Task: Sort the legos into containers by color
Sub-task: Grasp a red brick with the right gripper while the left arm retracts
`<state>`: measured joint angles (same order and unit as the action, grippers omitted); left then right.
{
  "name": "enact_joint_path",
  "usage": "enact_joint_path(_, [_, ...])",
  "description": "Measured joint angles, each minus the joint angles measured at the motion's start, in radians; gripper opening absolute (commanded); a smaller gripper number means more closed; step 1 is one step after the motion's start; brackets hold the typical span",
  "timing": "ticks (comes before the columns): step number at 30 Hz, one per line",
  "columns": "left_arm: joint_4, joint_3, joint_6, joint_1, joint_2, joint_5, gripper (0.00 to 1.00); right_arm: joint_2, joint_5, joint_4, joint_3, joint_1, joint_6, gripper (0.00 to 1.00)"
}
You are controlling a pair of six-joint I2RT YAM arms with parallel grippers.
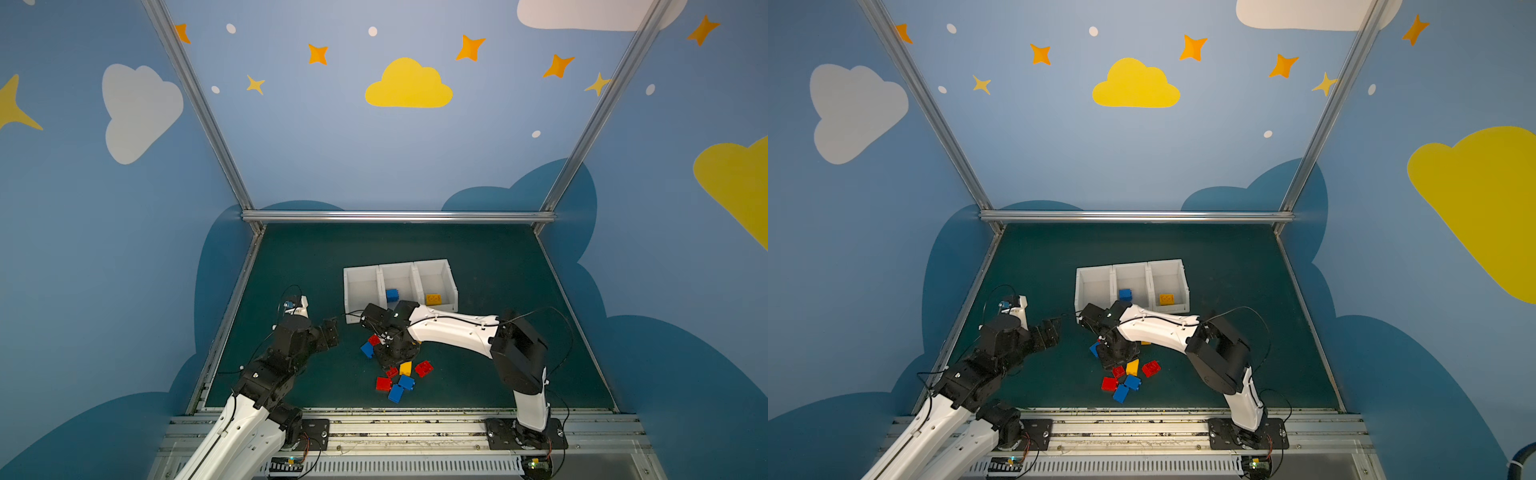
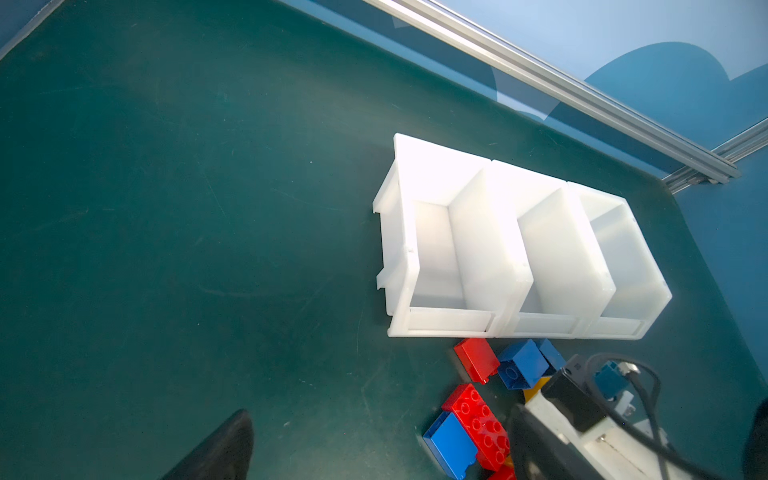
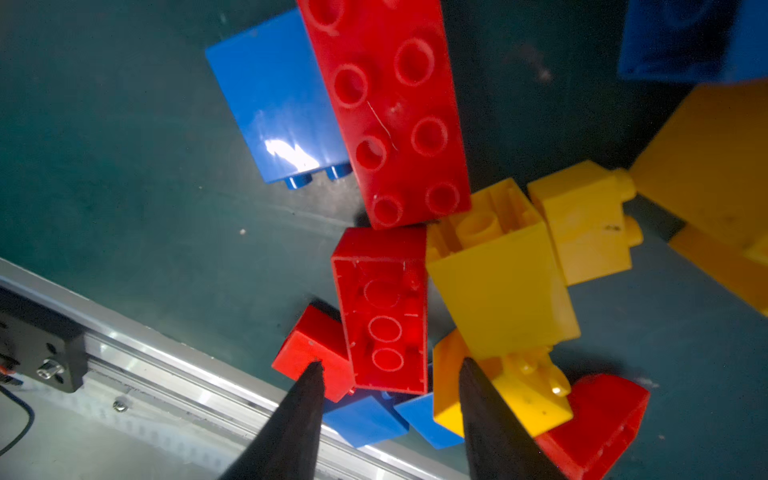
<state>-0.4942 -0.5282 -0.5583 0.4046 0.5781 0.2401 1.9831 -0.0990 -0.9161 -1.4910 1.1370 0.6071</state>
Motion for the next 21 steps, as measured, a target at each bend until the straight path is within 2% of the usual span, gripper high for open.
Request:
enact_joint_path(11, [0.0, 0.001, -0.008, 0.0, 0.002, 0.0, 0.97, 0.047, 0.0, 0.001, -0.014, 0.003, 0.005, 0.43])
enact_joint_path(17, [0.0, 0.001, -0.007, -0.001, 0.01, 0.0, 0.97, 0.065, -0.011, -0.002, -0.033, 0.004, 0.006, 0.28])
enact_joint_path(21, [0.0, 0.001, -0.007, -0.001, 0.012, 0.0, 0.97, 0.073, -0.016, 0.0, -0.048, 0.004, -0.002, 0.23])
